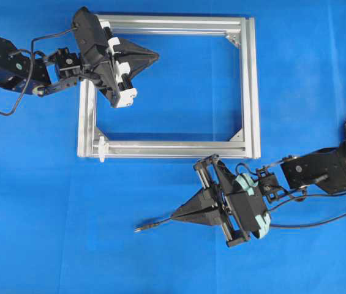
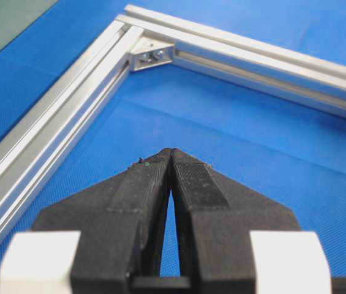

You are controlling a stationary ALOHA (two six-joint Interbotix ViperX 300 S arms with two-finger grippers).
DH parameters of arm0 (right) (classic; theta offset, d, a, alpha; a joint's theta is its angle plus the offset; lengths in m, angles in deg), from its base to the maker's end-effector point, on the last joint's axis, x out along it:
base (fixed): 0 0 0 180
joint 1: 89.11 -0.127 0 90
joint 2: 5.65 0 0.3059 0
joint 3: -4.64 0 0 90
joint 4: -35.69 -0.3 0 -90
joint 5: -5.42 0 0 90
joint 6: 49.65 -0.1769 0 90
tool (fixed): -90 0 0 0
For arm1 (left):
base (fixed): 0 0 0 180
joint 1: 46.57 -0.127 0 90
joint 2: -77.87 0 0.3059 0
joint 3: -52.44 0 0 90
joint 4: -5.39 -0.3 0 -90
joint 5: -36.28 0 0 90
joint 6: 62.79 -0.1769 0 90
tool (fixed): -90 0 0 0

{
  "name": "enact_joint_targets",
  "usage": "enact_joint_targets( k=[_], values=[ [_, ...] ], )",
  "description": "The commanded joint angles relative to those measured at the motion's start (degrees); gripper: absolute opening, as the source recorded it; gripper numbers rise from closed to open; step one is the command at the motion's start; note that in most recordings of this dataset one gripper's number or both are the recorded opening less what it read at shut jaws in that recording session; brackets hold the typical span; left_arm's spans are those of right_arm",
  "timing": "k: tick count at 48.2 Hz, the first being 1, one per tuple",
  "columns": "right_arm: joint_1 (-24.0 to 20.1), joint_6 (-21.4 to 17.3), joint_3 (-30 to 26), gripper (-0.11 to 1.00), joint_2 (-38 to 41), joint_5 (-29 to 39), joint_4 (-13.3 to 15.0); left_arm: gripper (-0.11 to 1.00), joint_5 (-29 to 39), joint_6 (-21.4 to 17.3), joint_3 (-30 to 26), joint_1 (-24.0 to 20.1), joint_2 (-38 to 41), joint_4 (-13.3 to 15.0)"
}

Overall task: Insert the wire through the string loop located on the left side.
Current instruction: 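Open the right gripper and move it over the black USB cable end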

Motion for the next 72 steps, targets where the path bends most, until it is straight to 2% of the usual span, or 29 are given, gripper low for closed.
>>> enact_joint_targets(
  k=[1,18,28,31,34,42,45,49,65,72],
  values=[
    [-0.4,-0.4,-0.5,0.01,-3.1,-0.3,-0.2,0.0,0.7,0.1,-0.3,0.5,-2.5,-0.8],
    [-0.4,-4.9,-1.3,0.0,-3.2,3.6,-0.1,0.0,0.8,0.1,0.4,0.5,-2.9,-0.8],
    [-0.9,-5.5,-1.4,0.03,-3.2,3.6,-0.1,0.0,0.8,0.0,0.4,0.4,-2.9,-0.8],
    [-1.0,-5.6,-1.4,0.14,-3.2,3.6,-0.2,0.0,0.9,0.0,0.4,0.4,-2.9,-0.8],
    [-1.1,-5.9,-1.4,0.3,-3.2,3.6,-0.2,0.0,0.8,0.0,0.4,0.4,-2.9,-0.8],
    [-1.1,-6.6,-1.4,0.81,-3.2,4.2,-0.2,0.0,0.9,0.0,0.4,0.4,-2.9,-0.8],
    [-1.1,-6.6,-1.4,0.91,-3.2,4.2,-0.2,0.0,0.9,0.0,0.5,0.4,-2.9,-0.8],
    [-1.1,-6.6,-1.4,0.86,-3.1,4.3,-0.4,0.0,0.8,0.1,0.4,0.4,-2.9,-0.8],
    [-1.1,-6.9,-4.1,0.88,3.2,4.3,-3.9,0.0,1.1,0.2,0.5,0.4,-2.9,-0.8],
    [-1.1,-8.5,-6.3,0.88,6.8,4.3,-4.0,0.0,1.5,0.3,0.4,0.3,-2.9,-0.8]
  ],
)
